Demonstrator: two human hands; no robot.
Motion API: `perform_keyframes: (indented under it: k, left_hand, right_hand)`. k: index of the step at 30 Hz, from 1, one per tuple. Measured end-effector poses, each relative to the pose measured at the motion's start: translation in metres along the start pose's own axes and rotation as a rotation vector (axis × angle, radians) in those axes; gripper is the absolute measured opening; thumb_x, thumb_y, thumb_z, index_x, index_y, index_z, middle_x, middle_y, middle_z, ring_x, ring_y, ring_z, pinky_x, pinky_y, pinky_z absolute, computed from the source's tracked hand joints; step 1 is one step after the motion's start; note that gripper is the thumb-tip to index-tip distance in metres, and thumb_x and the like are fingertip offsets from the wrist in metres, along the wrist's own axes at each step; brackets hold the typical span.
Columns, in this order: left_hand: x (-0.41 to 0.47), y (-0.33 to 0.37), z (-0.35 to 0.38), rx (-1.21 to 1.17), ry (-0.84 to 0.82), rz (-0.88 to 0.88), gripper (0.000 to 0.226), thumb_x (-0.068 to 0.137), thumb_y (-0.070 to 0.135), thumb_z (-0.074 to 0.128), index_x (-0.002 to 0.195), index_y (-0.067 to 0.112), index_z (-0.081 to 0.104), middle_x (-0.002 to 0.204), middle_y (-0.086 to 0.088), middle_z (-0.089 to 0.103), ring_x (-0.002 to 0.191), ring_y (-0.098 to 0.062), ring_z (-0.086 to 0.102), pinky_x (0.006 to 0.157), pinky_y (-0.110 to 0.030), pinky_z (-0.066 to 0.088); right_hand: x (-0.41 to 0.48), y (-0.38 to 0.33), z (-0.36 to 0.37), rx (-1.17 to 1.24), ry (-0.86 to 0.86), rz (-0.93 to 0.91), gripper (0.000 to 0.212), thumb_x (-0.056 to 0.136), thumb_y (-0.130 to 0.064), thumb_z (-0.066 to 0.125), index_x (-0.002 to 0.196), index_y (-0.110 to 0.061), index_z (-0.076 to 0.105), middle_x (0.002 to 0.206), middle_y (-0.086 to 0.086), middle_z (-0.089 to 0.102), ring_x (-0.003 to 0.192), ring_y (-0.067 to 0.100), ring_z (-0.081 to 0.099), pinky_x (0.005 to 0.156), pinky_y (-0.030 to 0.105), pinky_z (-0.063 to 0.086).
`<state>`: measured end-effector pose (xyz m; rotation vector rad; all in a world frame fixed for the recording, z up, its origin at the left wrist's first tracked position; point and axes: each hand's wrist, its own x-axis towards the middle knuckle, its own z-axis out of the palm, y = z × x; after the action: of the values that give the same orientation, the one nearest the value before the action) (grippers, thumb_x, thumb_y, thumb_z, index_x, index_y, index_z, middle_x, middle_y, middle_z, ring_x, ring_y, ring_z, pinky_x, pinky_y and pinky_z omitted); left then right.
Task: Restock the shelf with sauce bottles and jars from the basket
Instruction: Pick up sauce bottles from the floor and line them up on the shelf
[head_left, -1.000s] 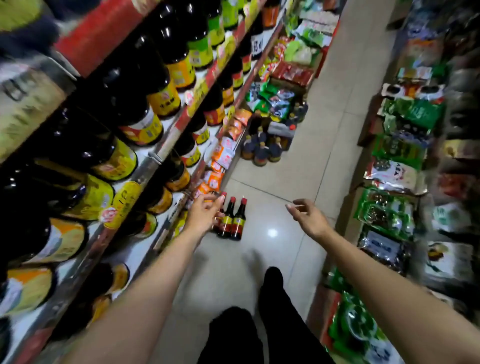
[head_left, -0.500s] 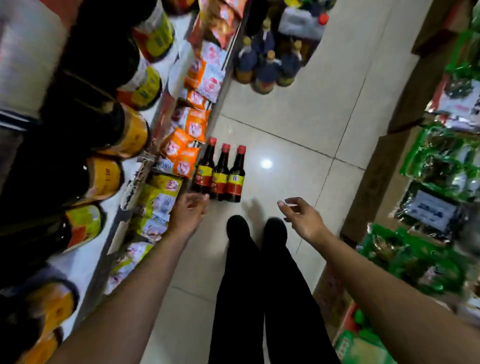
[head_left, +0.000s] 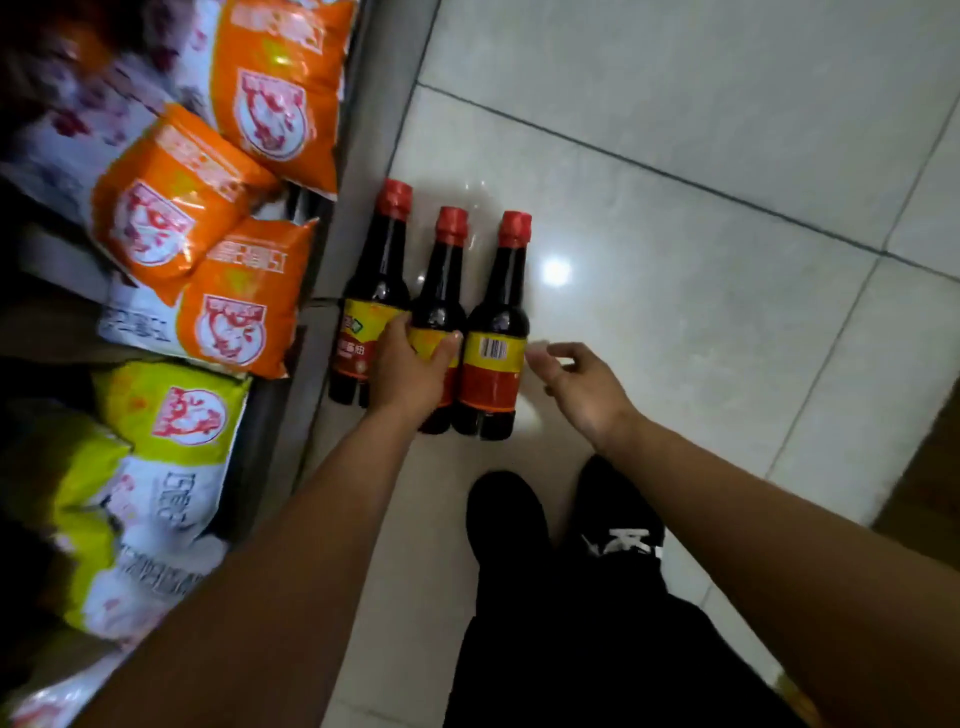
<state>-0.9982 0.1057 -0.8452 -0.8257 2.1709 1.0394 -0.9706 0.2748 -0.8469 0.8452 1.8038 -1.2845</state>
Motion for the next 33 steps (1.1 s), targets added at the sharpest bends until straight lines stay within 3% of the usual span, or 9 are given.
perform_keyframes:
  k: [2,7,10,14,17,20,29,33]
  left_hand:
    - [0.024,-0.003,0.008,0.142,0.045,0.038,0.062,0.084,0.039,0.06,0.135,0.012,0.037,0.141,-0.012,0.039,0.129,-0.029,0.037,0.108,-0.041,0.032]
    - [0.033,-0.008,0.02,0.363,0.118,0.112,0.062,0.082,0.047,0.058,0.133,0.018,0.04,0.138,-0.01,0.033,0.129,-0.029,0.03,0.107,-0.038,0.028]
    - [0.038,-0.005,0.025,0.315,0.122,0.1,0.058,0.08,0.046,0.061,0.127,0.014,0.046,0.133,-0.01,0.033,0.124,-0.027,0.035,0.103,-0.034,0.032]
    - [0.035,-0.004,0.036,0.16,0.041,0.066,0.07,0.081,0.032,0.065,0.137,0.013,0.029,0.142,-0.008,0.03,0.128,-0.025,0.037,0.097,-0.026,0.033]
    - [0.036,-0.011,0.037,0.088,-0.015,0.06,0.074,0.079,0.027,0.068,0.138,0.018,0.024,0.139,-0.007,0.043,0.124,-0.025,0.045,0.089,-0.027,0.034]
    - [0.04,-0.012,0.034,0.133,-0.029,0.078,0.072,0.078,0.029,0.069,0.136,0.018,0.027,0.134,-0.007,0.048,0.122,-0.025,0.047,0.087,-0.027,0.034]
    - [-0.017,0.002,0.019,0.09,-0.116,0.178,0.07,0.079,0.034,0.066,0.136,0.018,0.029,0.131,-0.007,0.051,0.119,-0.021,0.049,0.095,-0.031,0.041]
    - [-0.074,0.033,-0.015,0.015,-0.164,0.23,0.07,0.078,0.033,0.068,0.136,0.023,0.029,0.135,0.0,0.048,0.122,-0.015,0.046,0.099,-0.03,0.04]
  right_hand:
    - [0.028,0.001,0.013,0.018,-0.006,0.007,0.057,0.081,-0.054,0.056,0.121,-0.013,0.049,0.109,0.002,0.057,0.099,0.019,0.057,0.085,0.03,0.046]
    - [0.063,-0.006,0.037,0.041,0.038,0.041,0.069,0.072,-0.06,0.063,0.121,-0.013,0.046,0.098,-0.001,0.06,0.093,0.019,0.058,0.074,0.029,0.048]
    - [0.07,-0.007,0.041,-0.011,0.06,0.033,0.069,0.069,-0.063,0.064,0.114,-0.016,0.043,0.094,0.0,0.06,0.085,0.019,0.058,0.066,0.028,0.043]
    - [0.072,-0.002,0.034,-0.048,0.048,-0.03,0.051,0.073,-0.061,0.062,0.1,-0.024,0.04,0.074,-0.016,0.05,0.065,-0.002,0.049,0.055,0.018,0.039]
    - [0.074,0.002,0.03,-0.077,0.052,-0.051,0.048,0.074,-0.06,0.061,0.099,-0.026,0.04,0.07,-0.021,0.047,0.061,-0.004,0.046,0.054,0.017,0.039]
    - [0.075,0.003,0.026,-0.058,0.027,-0.049,0.046,0.074,-0.06,0.061,0.1,-0.026,0.041,0.072,-0.021,0.048,0.063,-0.004,0.047,0.057,0.019,0.04]
    - [0.021,0.001,-0.014,-0.011,-0.038,-0.073,0.043,0.073,-0.062,0.058,0.104,-0.033,0.049,0.087,-0.018,0.055,0.072,-0.01,0.05,0.055,0.005,0.038]
    - [-0.047,-0.024,-0.04,0.051,-0.051,-0.075,0.058,0.058,-0.075,0.053,0.099,-0.034,0.055,0.093,-0.013,0.063,0.083,-0.001,0.059,0.066,0.016,0.044]
